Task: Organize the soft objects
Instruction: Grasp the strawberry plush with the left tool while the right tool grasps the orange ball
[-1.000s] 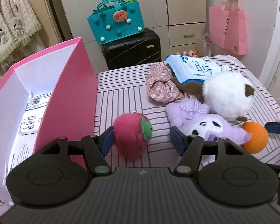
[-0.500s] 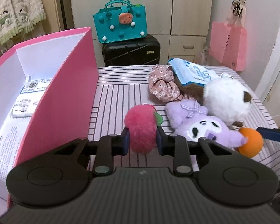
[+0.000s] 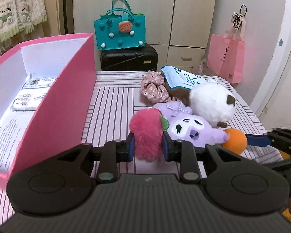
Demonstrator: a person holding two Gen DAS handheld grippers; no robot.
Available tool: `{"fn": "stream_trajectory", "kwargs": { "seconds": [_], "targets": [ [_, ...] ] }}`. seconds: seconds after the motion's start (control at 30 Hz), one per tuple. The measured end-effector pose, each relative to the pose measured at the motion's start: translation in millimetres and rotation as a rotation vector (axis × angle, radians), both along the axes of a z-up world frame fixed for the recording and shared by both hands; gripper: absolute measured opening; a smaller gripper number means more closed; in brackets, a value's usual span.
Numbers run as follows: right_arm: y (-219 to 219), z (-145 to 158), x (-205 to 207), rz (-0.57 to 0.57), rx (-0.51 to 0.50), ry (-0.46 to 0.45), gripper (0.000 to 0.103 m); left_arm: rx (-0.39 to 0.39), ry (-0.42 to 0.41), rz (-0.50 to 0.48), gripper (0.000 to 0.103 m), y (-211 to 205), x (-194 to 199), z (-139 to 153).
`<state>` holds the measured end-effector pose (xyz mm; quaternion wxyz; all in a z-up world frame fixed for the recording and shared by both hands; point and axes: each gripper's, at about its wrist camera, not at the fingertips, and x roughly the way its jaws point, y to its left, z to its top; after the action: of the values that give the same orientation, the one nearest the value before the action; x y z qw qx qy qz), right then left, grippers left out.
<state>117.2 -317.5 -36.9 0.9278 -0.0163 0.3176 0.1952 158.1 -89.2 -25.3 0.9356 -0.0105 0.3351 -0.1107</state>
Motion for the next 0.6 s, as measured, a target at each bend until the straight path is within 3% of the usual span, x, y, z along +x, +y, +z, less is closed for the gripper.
{"fn": "stream_trajectory", "kwargs": {
  "seconds": [0.07,0.27,0.3,0.6],
  "targets": [
    [-1.3,0.9,-0.8,-0.018,0.015,-0.001,0.054,-0.001,-0.003,-0.005,0.026,2.5,-4.6,1.1],
    [4.3,-0.5,4.3,-0.046,-0.008,0.004,0.051,-0.015,0.037,-0.014,0.026,6.2,-11.0,-4.1],
    [4.9,-1.5,5.9,-0.056,-0.018,0.006,0.045,-0.019,0.049,-0.015,0.026,6.4,-11.1,-5.5],
    [4.3,-2.4,3.5,-0.07,-0.002,0.006,0.044,-0.045,0.107,-0.025,0.029,5.5,-12.6,-11.3]
  ]
}}
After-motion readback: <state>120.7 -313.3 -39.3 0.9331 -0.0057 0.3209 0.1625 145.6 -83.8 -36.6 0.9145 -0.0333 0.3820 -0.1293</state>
